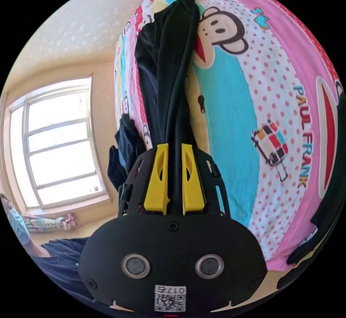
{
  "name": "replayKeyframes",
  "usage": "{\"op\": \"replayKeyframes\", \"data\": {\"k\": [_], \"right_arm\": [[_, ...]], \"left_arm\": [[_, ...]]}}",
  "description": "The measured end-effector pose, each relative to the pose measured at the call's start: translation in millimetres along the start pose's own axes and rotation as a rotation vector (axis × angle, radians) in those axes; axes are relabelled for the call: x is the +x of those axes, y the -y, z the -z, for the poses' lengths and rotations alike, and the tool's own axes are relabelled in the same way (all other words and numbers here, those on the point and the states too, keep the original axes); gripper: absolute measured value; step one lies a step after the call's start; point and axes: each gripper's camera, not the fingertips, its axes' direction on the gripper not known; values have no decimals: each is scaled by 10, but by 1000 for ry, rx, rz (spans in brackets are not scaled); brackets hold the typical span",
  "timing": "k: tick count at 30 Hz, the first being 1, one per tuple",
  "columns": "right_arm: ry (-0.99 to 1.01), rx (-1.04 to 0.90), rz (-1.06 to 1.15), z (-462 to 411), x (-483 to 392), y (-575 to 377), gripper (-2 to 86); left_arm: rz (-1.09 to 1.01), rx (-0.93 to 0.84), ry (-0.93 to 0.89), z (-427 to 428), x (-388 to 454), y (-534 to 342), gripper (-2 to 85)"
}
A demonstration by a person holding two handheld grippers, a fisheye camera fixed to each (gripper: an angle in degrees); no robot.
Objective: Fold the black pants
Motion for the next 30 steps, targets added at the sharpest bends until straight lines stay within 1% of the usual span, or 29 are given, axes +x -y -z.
{"op": "replayKeyframes", "data": {"k": [3,7,11,14,15,16,17,18,19,20,21,23,25,26,27,28,30], "right_arm": [[13,128,-45,144,86,660,83],[63,311,-157,355,349,1258,106],[74,365,-217,376,566,1563,112],[151,398,-252,349,729,1646,80],[277,455,-239,362,777,1633,54],[467,526,-206,358,800,1623,47],[559,551,-187,340,793,1634,44],[693,566,-148,298,716,1694,41],[752,554,-82,272,534,1789,39],[762,536,-43,257,412,1849,38],[743,464,18,182,123,1993,38],[690,356,90,-32,-313,2167,40],[596,175,147,-513,-776,2353,50],[561,135,158,-647,-862,2378,53],[501,53,139,-926,-969,2408,65],[514,11,140,-1127,-1020,2397,72],[613,15,179,-1245,-1046,2310,76]], "left_arm": [[15,23,-93,128,-88,-73,2],[5,20,-138,225,-87,-73,0],[-20,-2,-159,278,-51,-2,-1],[-7,4,-204,301,-112,22,-1],[9,9,-240,316,-158,26,-1],[19,13,-261,326,-183,28,-1],[33,25,-311,356,-225,29,-1],[37,40,-375,393,-253,31,-1],[39,45,-404,411,-263,32,-1],[44,60,-438,455,-273,29,-1],[48,80,-457,507,-283,23,-1],[54,91,-476,557,-302,20,-1],[79,109,-474,593,-351,1,-2],[102,121,-481,603,-401,-16,-2],[131,133,-485,611,-460,-41,-3],[146,142,-484,619,-488,-56,-3],[185,164,-497,647,-572,-105,-4]]}}
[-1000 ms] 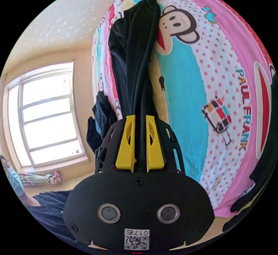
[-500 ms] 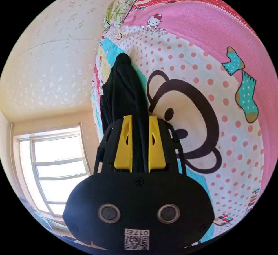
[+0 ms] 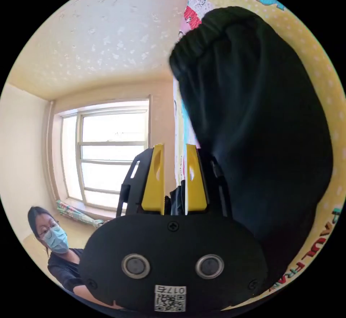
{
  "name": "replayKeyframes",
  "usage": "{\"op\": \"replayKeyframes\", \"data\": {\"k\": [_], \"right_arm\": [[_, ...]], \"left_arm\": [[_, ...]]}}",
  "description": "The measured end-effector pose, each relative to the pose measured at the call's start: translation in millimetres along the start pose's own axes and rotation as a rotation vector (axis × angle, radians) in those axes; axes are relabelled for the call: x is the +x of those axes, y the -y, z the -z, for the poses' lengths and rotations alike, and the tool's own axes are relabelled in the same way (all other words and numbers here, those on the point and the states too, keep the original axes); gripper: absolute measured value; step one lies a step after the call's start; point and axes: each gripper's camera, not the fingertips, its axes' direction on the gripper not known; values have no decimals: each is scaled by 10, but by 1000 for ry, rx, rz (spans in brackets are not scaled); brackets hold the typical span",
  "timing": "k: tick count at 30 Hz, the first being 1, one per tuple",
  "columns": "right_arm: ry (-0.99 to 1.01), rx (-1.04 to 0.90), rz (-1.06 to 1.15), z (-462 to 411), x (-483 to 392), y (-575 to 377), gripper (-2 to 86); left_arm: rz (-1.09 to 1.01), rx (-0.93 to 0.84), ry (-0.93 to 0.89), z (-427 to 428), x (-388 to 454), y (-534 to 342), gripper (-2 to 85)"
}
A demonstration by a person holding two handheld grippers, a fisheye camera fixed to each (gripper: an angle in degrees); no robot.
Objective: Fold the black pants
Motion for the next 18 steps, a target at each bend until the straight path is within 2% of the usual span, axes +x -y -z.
{"op": "replayKeyframes", "data": {"k": [2,5,7,10,14,18], "right_arm": [[-23,0,6,13,-13,-146,80],[-223,-143,72,142,-136,-546,89],[-426,-259,122,373,-221,-1099,96],[-543,-326,64,774,-97,-1955,104],[-586,-360,-109,1081,286,-3117,119],[-420,-442,-227,859,581,-4311,100]], "left_arm": [[23,20,-9,47,-27,-14,-3],[56,52,21,135,-23,-19,7],[28,101,38,230,40,-23,44],[-45,122,50,301,153,77,107],[-133,17,62,73,235,407,162],[-176,-195,59,-450,237,492,119]]}}
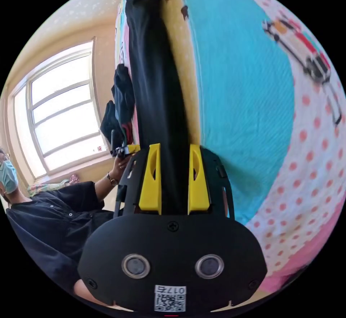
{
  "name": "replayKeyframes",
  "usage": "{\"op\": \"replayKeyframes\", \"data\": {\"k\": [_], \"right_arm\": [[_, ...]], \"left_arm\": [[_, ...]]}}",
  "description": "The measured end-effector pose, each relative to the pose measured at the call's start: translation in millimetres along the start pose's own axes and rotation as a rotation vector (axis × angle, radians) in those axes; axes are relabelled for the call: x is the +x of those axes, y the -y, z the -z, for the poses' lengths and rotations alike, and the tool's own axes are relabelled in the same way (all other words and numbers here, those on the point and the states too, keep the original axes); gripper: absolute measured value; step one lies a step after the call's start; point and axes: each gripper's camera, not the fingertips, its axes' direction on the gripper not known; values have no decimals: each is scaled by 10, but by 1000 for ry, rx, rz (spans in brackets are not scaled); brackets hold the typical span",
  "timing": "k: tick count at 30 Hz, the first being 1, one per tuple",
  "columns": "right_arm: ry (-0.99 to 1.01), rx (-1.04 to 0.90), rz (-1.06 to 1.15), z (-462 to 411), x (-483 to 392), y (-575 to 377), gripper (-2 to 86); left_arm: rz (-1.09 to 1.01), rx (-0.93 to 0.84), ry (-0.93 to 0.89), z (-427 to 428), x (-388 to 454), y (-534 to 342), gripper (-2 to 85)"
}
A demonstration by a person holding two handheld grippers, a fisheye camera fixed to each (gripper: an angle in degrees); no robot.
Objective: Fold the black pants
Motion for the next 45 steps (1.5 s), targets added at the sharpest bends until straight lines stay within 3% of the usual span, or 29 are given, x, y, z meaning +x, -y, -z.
{"op": "replayKeyframes", "data": {"k": [3,6,10,15,19,25,31,35,38,41,45], "right_arm": [[-9,-105,-17,-459,-28,-312,71],[6,-61,-83,-401,-165,-399,57],[-119,-201,22,-444,-553,-602,51],[-251,-357,3,-596,-502,-746,80],[-130,-148,-19,-72,-465,-410,134],[-20,119,-47,542,-344,387,140],[-93,107,7,425,-490,784,130],[199,96,31,330,-387,642,134],[197,16,34,-32,-454,494,124],[287,91,6,-143,-516,459,126],[272,21,-19,-244,-646,644,83]], "left_arm": [[-1,-104,140,-305,94,-124,59],[37,-92,101,-356,155,-323,42],[-13,-140,90,-488,304,-685,42],[177,-268,175,-987,39,-1192,88],[104,-111,108,-799,91,-1119,128],[-31,115,104,-364,200,-526,148],[-96,100,108,-621,62,-195,116],[-77,112,-40,-850,-105,-417,110],[-83,83,-21,-1088,-61,-565,110],[-40,90,-64,-1179,-110,-602,114],[2,-28,-85,-1379,-213,-560,69]]}}
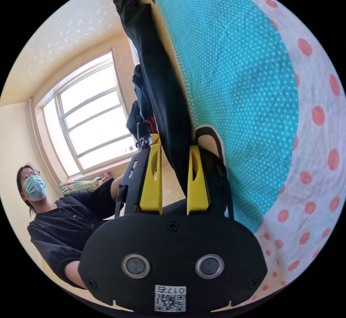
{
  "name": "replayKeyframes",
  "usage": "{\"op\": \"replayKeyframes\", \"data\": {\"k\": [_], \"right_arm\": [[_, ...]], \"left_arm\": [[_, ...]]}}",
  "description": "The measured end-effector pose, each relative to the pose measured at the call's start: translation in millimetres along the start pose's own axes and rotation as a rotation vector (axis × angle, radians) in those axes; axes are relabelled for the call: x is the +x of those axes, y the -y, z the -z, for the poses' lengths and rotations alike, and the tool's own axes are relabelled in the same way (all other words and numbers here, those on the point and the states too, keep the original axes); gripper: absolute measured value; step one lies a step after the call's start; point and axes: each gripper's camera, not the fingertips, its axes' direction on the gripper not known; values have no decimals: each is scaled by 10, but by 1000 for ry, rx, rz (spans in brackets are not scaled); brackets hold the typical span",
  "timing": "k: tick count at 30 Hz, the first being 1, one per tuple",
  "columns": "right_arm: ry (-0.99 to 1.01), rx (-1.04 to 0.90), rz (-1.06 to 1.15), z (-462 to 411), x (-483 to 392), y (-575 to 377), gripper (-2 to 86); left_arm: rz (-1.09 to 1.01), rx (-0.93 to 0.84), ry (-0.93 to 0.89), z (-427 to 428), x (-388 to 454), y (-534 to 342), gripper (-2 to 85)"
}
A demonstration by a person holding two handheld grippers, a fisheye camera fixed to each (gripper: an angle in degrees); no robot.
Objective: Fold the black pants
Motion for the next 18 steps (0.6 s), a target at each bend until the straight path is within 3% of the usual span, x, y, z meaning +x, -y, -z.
{"op": "replayKeyframes", "data": {"k": [5,11,18], "right_arm": [[-44,-120,142,13,-522,-64,41],[-57,-227,414,100,-1668,-804,19],[36,-195,845,458,-3523,-1951,5]], "left_arm": [[-146,-66,123,-9,400,-225,48],[-406,-105,13,90,1320,-1080,44],[-744,-4,-102,396,2892,-2219,44]]}}
